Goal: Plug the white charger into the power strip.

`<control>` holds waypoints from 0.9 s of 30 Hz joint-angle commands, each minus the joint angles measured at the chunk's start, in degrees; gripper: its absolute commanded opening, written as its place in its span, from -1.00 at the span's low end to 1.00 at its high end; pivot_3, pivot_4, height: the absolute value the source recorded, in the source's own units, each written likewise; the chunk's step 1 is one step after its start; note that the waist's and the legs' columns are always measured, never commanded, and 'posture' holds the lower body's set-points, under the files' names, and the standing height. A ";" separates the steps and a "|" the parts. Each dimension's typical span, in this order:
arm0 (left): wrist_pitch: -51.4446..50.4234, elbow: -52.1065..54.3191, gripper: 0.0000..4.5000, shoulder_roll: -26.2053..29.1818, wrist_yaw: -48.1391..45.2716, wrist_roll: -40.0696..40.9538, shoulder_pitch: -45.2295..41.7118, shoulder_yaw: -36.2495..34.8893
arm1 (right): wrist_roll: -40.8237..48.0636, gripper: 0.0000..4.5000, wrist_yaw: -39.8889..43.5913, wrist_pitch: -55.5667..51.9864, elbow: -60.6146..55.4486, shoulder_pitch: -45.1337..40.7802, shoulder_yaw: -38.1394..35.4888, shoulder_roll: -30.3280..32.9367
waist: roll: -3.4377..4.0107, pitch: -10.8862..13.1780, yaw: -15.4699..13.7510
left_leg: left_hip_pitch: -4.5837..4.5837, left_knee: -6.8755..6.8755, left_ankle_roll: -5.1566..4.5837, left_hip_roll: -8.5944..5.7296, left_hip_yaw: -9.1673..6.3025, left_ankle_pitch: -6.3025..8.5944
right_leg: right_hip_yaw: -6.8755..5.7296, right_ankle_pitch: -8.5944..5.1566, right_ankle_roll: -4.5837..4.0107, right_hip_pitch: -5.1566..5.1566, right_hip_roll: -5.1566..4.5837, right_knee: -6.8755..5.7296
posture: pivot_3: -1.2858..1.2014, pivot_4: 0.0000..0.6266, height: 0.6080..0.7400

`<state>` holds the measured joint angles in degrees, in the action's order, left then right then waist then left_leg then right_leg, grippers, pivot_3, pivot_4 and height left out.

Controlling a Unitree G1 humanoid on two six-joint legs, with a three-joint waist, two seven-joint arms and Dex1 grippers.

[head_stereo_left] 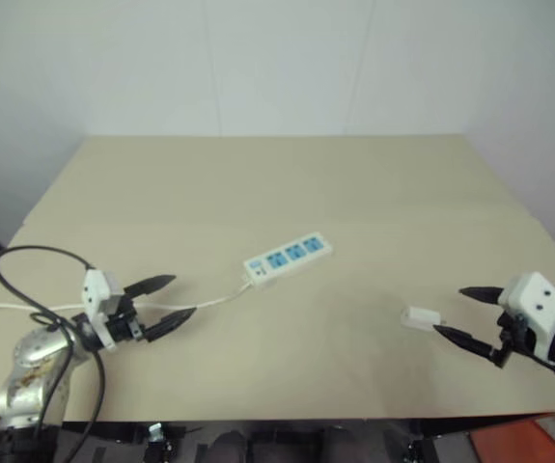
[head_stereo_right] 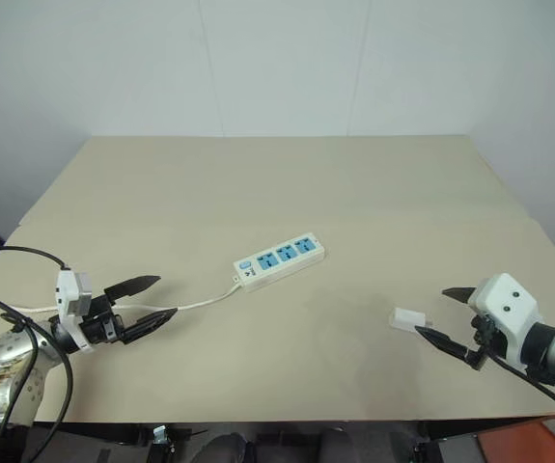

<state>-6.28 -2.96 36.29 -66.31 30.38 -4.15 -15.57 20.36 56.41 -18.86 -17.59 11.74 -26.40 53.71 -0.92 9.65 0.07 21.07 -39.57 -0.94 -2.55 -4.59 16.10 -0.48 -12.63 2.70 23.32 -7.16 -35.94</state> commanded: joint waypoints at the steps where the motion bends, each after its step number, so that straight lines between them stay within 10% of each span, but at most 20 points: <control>1: 1.83 -0.51 0.99 0.95 -0.56 -1.06 -0.39 0.16 | -0.75 1.00 -0.08 -2.39 -1.86 0.33 -2.48 2.65 | 0.00 0.00 0.01 | 0.00 0.00 0.00 0.00 0.00 0.00 | 0.00 0.00 0.00 0.00 0.00 0.00 | 0.03 -0.52 1.00; 15: 3.76 -2.85 0.99 -0.64 0.16 -1.96 -3.12 0.79 | -0.28 1.00 -0.29 -3.10 -2.23 -1.04 -1.06 2.46 | -0.03 0.02 -0.16 | 0.02 0.00 0.00 0.07 0.02 0.00 | -0.01 0.00 0.01 0.00 0.05 0.06 | 0.03 -0.52 1.00; 27: 23.38 -43.57 0.99 -10.82 -12.39 -10.10 -34.07 8.90 | 0.51 1.00 -2.17 -5.74 -3.97 -12.17 6.58 2.51 | -0.14 0.07 -0.66 | 0.18 -0.11 -0.03 -0.25 0.17 0.01 | -0.10 0.08 0.07 0.03 0.03 0.18 | 0.03 -0.52 1.00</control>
<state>14.96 -43.03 25.69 -75.92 20.35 -36.05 -6.90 20.50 54.85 -23.96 -20.02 0.51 -18.68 55.54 -1.06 9.71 -0.58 21.28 -39.69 -1.00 -2.84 -4.41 16.13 -0.58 -12.56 2.80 23.35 -7.15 -35.74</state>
